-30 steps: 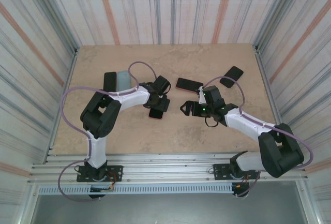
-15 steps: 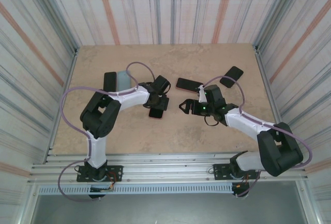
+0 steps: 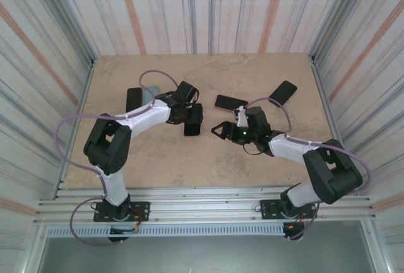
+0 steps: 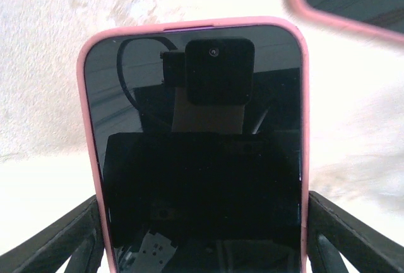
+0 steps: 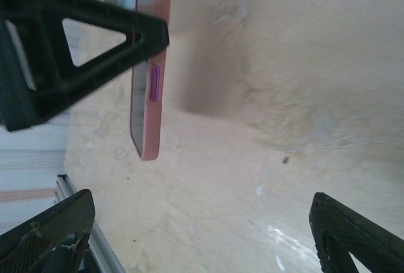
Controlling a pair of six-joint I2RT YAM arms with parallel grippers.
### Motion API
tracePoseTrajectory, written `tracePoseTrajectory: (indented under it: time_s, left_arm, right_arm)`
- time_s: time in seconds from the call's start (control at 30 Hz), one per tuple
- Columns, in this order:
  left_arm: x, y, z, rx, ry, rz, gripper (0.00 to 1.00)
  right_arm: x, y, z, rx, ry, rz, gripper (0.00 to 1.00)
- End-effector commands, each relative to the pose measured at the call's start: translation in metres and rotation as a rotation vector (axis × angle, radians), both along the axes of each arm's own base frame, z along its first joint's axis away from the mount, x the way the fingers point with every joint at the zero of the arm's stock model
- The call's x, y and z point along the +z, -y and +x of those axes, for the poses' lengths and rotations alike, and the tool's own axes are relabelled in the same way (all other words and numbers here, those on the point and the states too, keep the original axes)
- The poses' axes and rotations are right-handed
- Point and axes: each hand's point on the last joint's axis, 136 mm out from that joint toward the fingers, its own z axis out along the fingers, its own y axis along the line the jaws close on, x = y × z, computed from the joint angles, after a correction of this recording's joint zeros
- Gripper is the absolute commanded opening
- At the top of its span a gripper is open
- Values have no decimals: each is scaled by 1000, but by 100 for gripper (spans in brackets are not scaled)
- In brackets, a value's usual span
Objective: Take the phone out of the phone case
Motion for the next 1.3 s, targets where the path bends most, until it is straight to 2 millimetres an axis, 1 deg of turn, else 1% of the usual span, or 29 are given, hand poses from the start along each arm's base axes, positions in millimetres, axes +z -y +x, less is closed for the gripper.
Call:
tracePoseTrajectory:
  time_s: [0.0, 0.17, 0.27, 0.37, 0.47, 0.53, 0.63, 0.7, 0.73, 0.77, 0.83, 0.93, 1.07, 1.13, 1.27]
  left_arm:
    - [38, 17, 1, 15, 38, -162, 64]
    - [58, 25, 0, 17, 55, -245, 64]
    - [65, 28, -2, 17, 65, -273, 63]
    - [66, 27, -4, 20, 65, -276, 62]
    - [68, 29, -5, 20, 63, -294, 62]
    - [69, 30, -5, 22, 63, -307, 62]
    - [68, 31, -6, 21, 58, -313, 62]
    - [68, 31, -6, 21, 57, -317, 63]
    - [69, 32, -6, 20, 58, -319, 63]
    - [70, 32, -7, 19, 58, -323, 65]
    - [71, 32, -8, 17, 57, -327, 70]
    - [75, 31, -9, 16, 65, -333, 80]
    - [83, 30, -8, 14, 85, -353, 90]
    - [88, 29, -6, 11, 93, -366, 92]
    - [102, 23, 1, -1, 109, -433, 93]
  right_arm:
    - [18, -21, 4, 24, 18, 64, 87]
    - [24, -33, 12, 27, 21, 77, 79]
    - [29, -40, 19, 25, 29, 89, 68]
    - [31, -45, 23, 19, 33, 88, 57]
    - [31, -51, 26, 22, 28, 91, 45]
    - [33, -54, 27, 21, 35, 96, 38]
    - [35, -54, 29, 13, 43, 92, 26]
    - [38, -54, 30, 7, 53, 92, 20]
    - [39, -54, 30, 8, 55, 94, 17]
    - [40, -54, 31, 9, 56, 95, 12]
    - [41, -54, 31, 7, 57, 94, 4]
    - [45, -52, 31, 9, 66, 89, 2]
    - [53, -47, 33, 0, 72, 98, 1]
    - [58, -44, 35, -3, 73, 108, 0]
    - [73, -44, 41, 1, 65, 164, 0]
